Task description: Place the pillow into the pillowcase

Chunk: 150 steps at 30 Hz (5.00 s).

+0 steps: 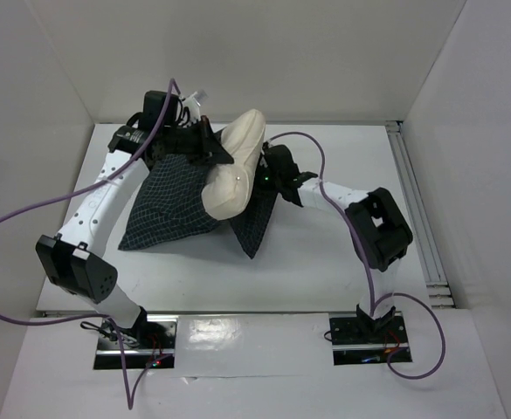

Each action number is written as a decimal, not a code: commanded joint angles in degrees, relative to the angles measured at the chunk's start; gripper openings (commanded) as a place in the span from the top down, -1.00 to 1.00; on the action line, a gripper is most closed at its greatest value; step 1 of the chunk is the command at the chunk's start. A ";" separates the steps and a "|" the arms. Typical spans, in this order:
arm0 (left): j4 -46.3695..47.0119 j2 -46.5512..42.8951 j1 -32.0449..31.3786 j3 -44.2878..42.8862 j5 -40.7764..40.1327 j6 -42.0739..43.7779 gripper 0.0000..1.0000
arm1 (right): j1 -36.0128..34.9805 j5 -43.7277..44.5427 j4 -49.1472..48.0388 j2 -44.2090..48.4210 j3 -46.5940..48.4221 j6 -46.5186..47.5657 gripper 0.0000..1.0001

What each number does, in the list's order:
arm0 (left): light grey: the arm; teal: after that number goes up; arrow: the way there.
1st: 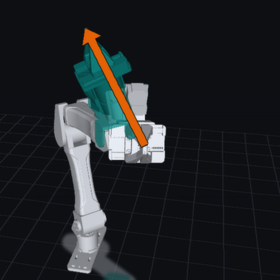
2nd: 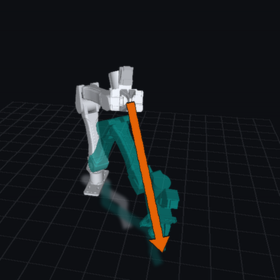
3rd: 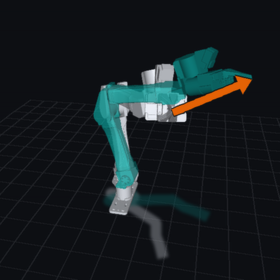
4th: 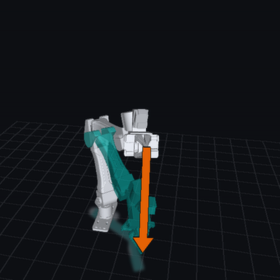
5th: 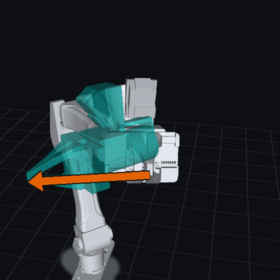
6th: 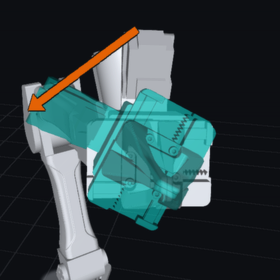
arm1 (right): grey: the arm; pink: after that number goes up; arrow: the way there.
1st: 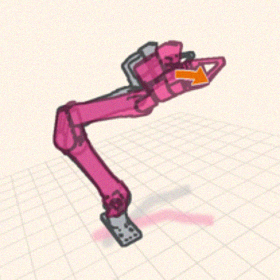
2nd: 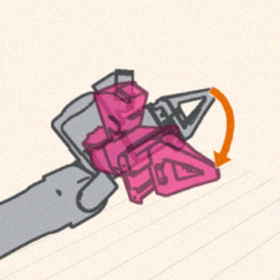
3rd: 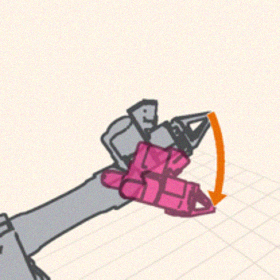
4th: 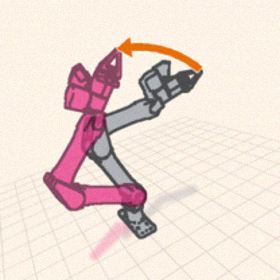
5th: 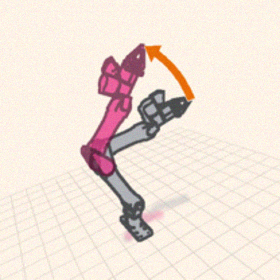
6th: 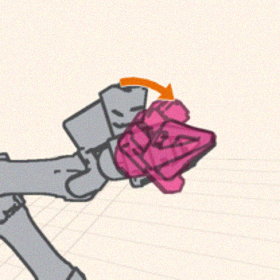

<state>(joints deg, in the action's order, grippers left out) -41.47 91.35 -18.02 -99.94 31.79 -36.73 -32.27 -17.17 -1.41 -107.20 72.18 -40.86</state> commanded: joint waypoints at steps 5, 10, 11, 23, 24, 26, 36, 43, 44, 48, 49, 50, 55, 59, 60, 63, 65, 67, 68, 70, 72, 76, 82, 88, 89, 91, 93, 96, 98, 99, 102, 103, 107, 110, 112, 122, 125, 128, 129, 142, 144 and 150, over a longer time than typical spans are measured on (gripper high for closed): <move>9.65 -4.16 3.50 4.22 10.46 -3.35 1.00 | -0.70 8.20 -2.80 -4.25 1.04 -0.18 0.47; 11.41 -5.39 5.36 9.23 9.44 -3.96 1.00 | 0.81 8.90 -1.41 1.45 -3.53 0.77 0.90; 11.41 -5.39 5.97 10.46 8.82 -3.35 1.00 | 0.81 8.91 -0.79 2.60 -5.37 0.78 0.90; 13.70 -4.61 8.70 20.30 1.87 -2.82 1.00 | 3.36 6.80 6.51 13.68 -11.27 5.62 0.90; 13.70 -4.08 8.70 20.83 0.65 -2.82 1.00 | 3.36 6.80 6.51 14.20 -11.27 5.62 0.90; 14.32 -4.08 8.70 22.23 0.11 -2.82 1.00 | 3.36 6.80 6.51 14.73 -11.80 5.62 0.90; 16.77 -1.71 9.85 26.72 -0.85 -2.29 1.00 | 4.94 7.94 10.20 17.02 -14.69 7.02 0.79; 17.83 -1.18 9.85 28.49 -0.33 -2.29 1.00 | 5.47 6.53 8.01 15.70 -17.25 5.97 1.00; 17.83 -1.18 9.85 28.49 -0.33 -2.29 1.00 | 5.47 6.53 6.17 16.57 -17.25 5.45 1.00; 17.83 -1.18 9.85 30.76 -0.33 -1.07 1.00 | 5.47 5.31 5.36 17.29 -15.85 5.44 1.00; 17.83 -1.18 9.85 30.77 0.20 -0.19 1.00 | 5.47 5.30 4.58 17.29 -15.24 5.44 1.00; 16.70 -0.65 9.85 30.77 -0.32 1.90 1.00 | 5.47 4.61 2.49 17.29 -15.23 3.96 1.00; 7.56 5.50 8.18 27.26 -1.82 8.08 1.00 | 8.37 2.14 -6.49 19.66 -13.66 -0.27 1.00; 7.55 5.42 8.18 28.92 -0.59 8.78 1.00 | 8.98 4.50 0.33 14.84 -3.22 2.71 1.00; 7.55 5.42 7.66 28.93 -0.59 8.78 1.00 | 8.98 5.12 2.70 13.08 -2.67 3.24 1.00; 6.68 5.42 6.43 28.32 -2.52 10.88 1.00 | 11.08 6.53 0.72 13.07 -5.81 1.85 1.00; 3.69 6.64 5.81 27.79 -3.14 12.99 1.00 | 12.31 6.53 -1.23 13.07 -6.53 0.43 1.00; 2.98 7.26 5.80 27.78 -1.74 13.78 1.00 | 13.37 6.53 -0.53 10.09 -4.87 0.43 1.00; 2.98 6.65 5.20 28.48 -1.73 13.79 1.00 | 13.38 7.58 0.52 8.95 -2.51 0.43 1.00; 2.36 5.25 5.19 29.01 -2.43 13.79 1.00 | 13.90 7.59 4.28 5.09 -0.04 1.57 1.00; 1.57 4.54 4.67 29.01 -2.96 13.79 1.00 | 13.90 8.38 6.32 2.18 1.56 1.57 1.00; 0.43 3.92 4.66 29.01 -3.49 14.32 1.00 | 15.04 10.23 7.75 1.11 0.68 -0.01 1.00; 0.43 2.87 4.13 26.29 -0.77 13.79 1.00 | 14.43 7.59 8.71 -1.35 -0.98 3.77 1.00; -1.59 5.14 2.11 24.88 -5.15 15.11 1.00 | 14.43 5.48 0.45 6.64 -8.02 2.45 1.00; -2.11 5.15 2.11 25.40 -5.16 15.98 1.00 | 14.43 5.48 -0.17 6.65 -7.50 2.45 1.00; -2.64 5.86 0.98 25.94 -5.86 16.51 1.00 | 14.43 4.78 0.35 6.65 -4.70 2.98 1.00; -3.52 6.56 -0.34 24.28 -9.80 16.52 1.00 | 14.43 3.99 2.81 5.61 -2.76 2.98 1.00; -7.56 7.17 -4.64 19.71 -21.04 14.24 0.75 | 14.43 3.46 4.31 4.54 -1.34 3.50 1.00; -7.57 6.48 -7.36 15.75 -23.87 13.44 0.45 | 13.90 3.46 3.70 5.06 -3.27 3.51 1.00; -7.57 5.95 -8.25 14.44 -25.97 12.83 -0.08 | 13.38 3.46 3.69 5.59 -3.28 3.51 1.00; -8.10 5.42 -11.24 8.72 -27.92 12.82 -0.53 | 12.67 3.98 4.22 7.08 -4.51 4.64 1.00; -8.10 5.42 -11.77 5.93 -27.92 13.43 -0.62 | 12.67 3.98 4.22 7.09 -5.03 4.65 1.00; -7.40 7.34 -13.97 0.55 -29.24 12.92 -0.65 | 12.06 4.51 4.84 8.50 -5.73 5.18 1.00; -5.03 9.19 -14.59 -2.53 -31.08 10.81 -0.65 | 12.06 4.51 4.84 9.11 -6.26 5.18 1.00; -1.53 10.77 -15.11 -3.15 -31.79 8.79 -0.65 | 12.06 4.51 4.31 9.64 -6.26 5.18 1.00; -0.71 25.62 -18.01 -14.84 -40.57 5.97 -0.70 | 12.06 4.51 4.31 11.40 -8.02 5.18 1.00; 0.16 27.91 -19.41 -14.84 -43.47 5.97 -0.70 | 12.06 3.99 3.78 11.92 -8.64 5.18 1.00; 1.57 29.14 -19.95 -14.84 -44.10 6.67 -0.70 | 12.06 3.99 3.78 12.45 -8.64 5.18 1.00; 1.57 29.15 -19.95 -14.24 -44.70 7.28 -0.70 | 12.06 3.99 3.78 12.45 -9.16 5.18 1.00; 0.34 34.78 -18.28 -12.31 -34.79 6.67 1.00 | 12.06 3.98 3.78 13.59 -9.16 5.18 1.00; 0.34 33.55 -17.75 -10.20 -34.08 8.42 1.00 | 12.06 3.99 4.30 13.59 -9.16 5.18 1.00; -2.29 25.90 -17.23 -1.76 -33.29 14.84 1.00 | 13.90 4.60 4.31 13.59 -9.16 5.18 1.00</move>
<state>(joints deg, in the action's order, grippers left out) -36.49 120.88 -36.01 -105.62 -2.48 -27.09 -20.32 -13.30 6.48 -97.84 62.22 -36.10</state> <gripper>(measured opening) 0.024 0.008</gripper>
